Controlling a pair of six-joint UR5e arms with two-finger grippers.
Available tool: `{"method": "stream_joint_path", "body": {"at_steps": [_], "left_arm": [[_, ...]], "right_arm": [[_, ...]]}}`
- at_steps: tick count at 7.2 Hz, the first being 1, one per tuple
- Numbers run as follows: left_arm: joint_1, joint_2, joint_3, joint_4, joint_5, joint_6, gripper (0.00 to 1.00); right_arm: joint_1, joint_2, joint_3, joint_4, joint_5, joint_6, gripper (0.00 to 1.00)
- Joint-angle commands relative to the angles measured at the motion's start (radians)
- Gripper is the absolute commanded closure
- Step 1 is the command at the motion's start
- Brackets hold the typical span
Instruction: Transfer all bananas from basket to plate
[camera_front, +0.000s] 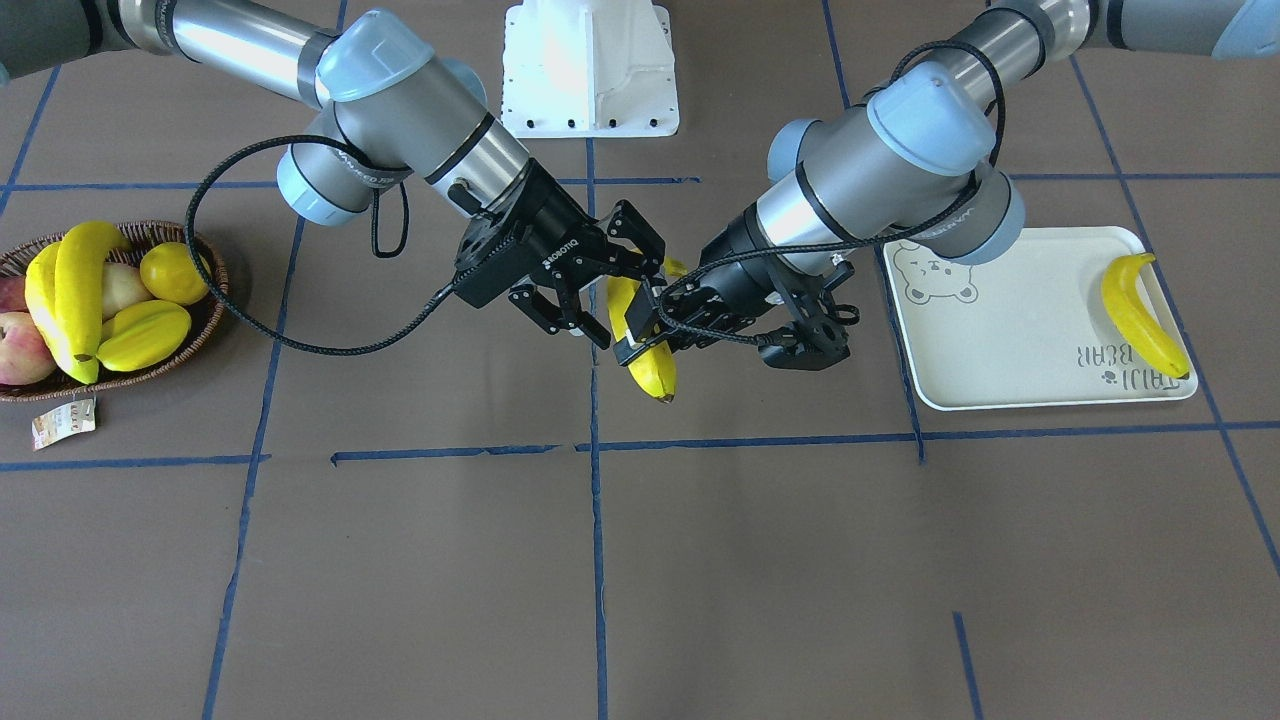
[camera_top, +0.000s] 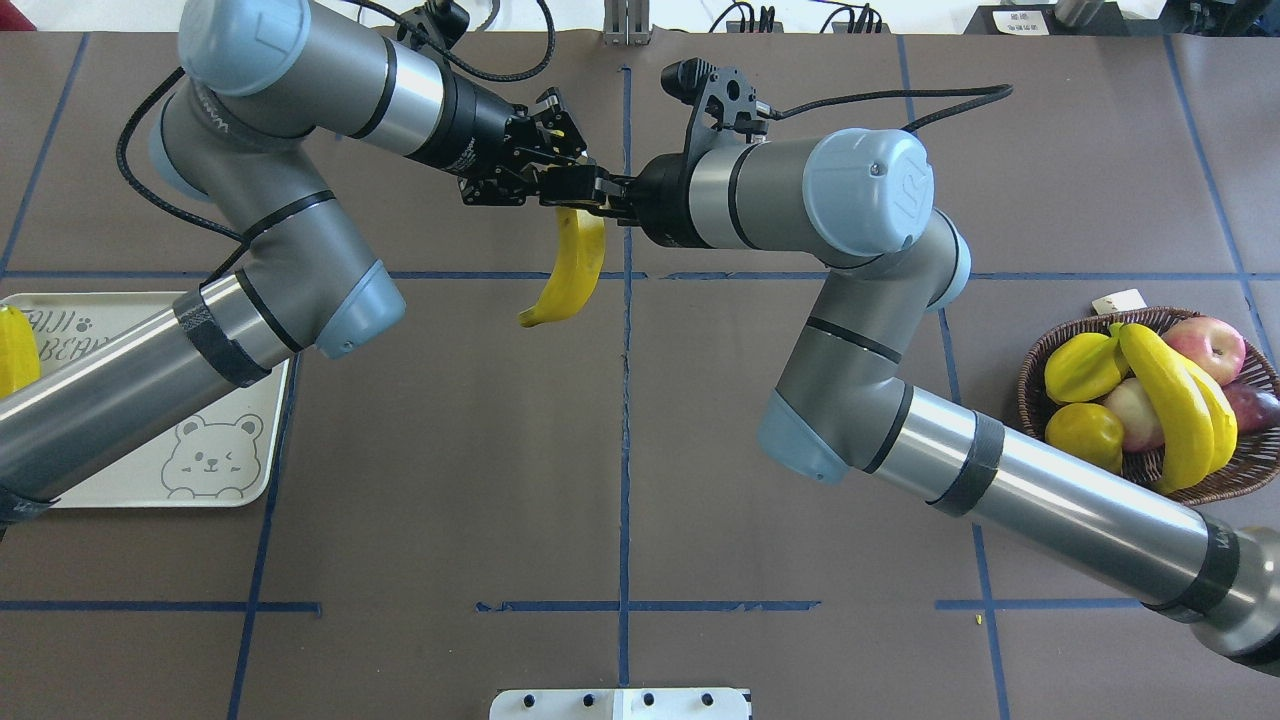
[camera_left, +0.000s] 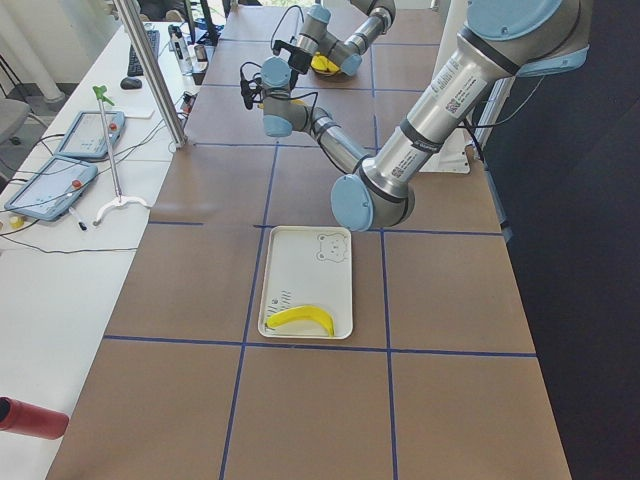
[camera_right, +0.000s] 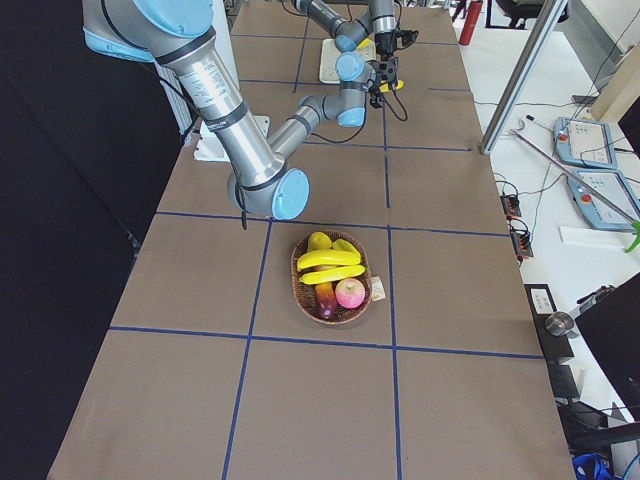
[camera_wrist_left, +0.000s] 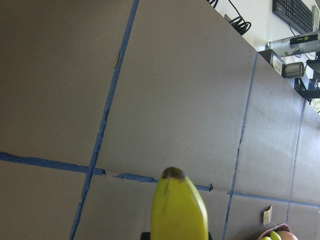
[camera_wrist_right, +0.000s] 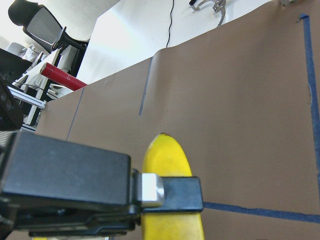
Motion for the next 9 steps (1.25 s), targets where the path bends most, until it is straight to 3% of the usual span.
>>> {"method": "stream_joint_path", "body": {"at_steps": [1,2,4,7,8,9], "left_arm": [[-0.002,0.003,0.000,0.007,0.000,0.002,1.00],[-0.004,0.011,0.003,0.024,0.003,0.002,1.00],[-0.038,0.049,0.003,0.091,0.005,0.006,1.00],[-0.099,0.104,-0.066,0.283,0.005,0.020,1.00],[-0.131,0.135,-0.104,0.382,-0.009,0.049,1.00],[-0.137,0.182,-0.200,0.587,-0.009,0.096,1.00]], "right_arm": [[0.097,-0.038,0.026,-0.021,0.195,0.000,0.01],[0.146,-0.079,0.046,-0.022,0.266,-0.001,0.01],[0.277,-0.173,0.118,-0.164,0.400,-0.068,0.01],[0.320,-0.192,0.195,-0.558,0.388,-0.351,0.01],[0.340,-0.204,0.245,-0.711,0.377,-0.465,0.01],[0.363,-0.225,0.306,-0.868,0.359,-0.590,0.01]]}}
